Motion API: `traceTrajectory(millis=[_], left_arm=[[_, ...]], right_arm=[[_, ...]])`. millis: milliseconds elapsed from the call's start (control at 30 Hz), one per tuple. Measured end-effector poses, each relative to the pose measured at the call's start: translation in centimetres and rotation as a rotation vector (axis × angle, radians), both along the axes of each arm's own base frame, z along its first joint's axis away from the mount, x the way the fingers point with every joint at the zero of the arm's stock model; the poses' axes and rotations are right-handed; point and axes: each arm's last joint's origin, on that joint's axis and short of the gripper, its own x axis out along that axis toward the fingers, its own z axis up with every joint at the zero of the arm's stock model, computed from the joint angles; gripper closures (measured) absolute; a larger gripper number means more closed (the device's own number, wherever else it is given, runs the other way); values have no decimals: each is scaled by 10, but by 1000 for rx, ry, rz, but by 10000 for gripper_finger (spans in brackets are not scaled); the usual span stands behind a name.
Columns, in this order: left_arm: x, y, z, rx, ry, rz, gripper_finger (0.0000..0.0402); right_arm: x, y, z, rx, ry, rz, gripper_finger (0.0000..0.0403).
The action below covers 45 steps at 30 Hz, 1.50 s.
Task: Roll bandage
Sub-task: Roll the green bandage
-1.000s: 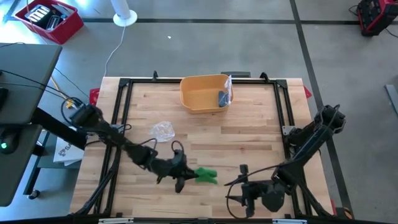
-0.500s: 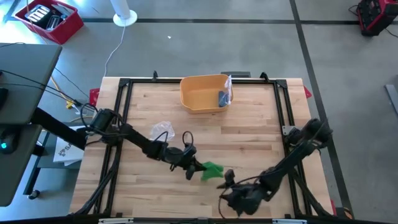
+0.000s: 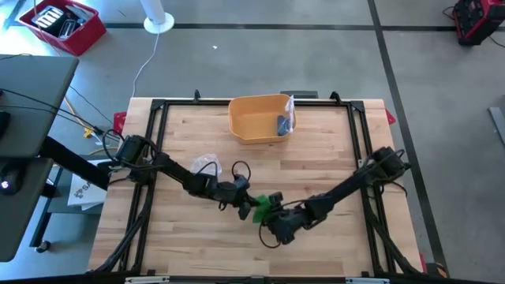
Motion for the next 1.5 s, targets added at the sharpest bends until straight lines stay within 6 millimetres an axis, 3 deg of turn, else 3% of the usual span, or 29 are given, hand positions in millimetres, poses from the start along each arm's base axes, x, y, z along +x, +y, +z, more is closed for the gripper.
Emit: traceTrajectory(millis=[167, 400, 567, 767, 1200, 1500], left_arm=[[0, 1, -1, 30, 4, 3, 392], [-1, 2, -2, 93, 10, -28, 385], [-5, -2, -7, 184, 58, -119, 351], [-12, -23, -8, 369, 43, -319, 311], [-20, -40, -10, 503, 40, -388, 262], [-20, -41, -9, 538, 30, -366, 264]], right_arm=[[7, -19, -3, 46, 51, -26, 259], [5, -11, -16, 115, 106, -43, 390], [-9, 10, -5, 228, 96, -104, 398], [-18, 22, 36, 361, -17, -135, 401], [-23, -10, 110, 419, -336, -361, 402], [-21, -30, 116, 402, -356, -462, 403]])
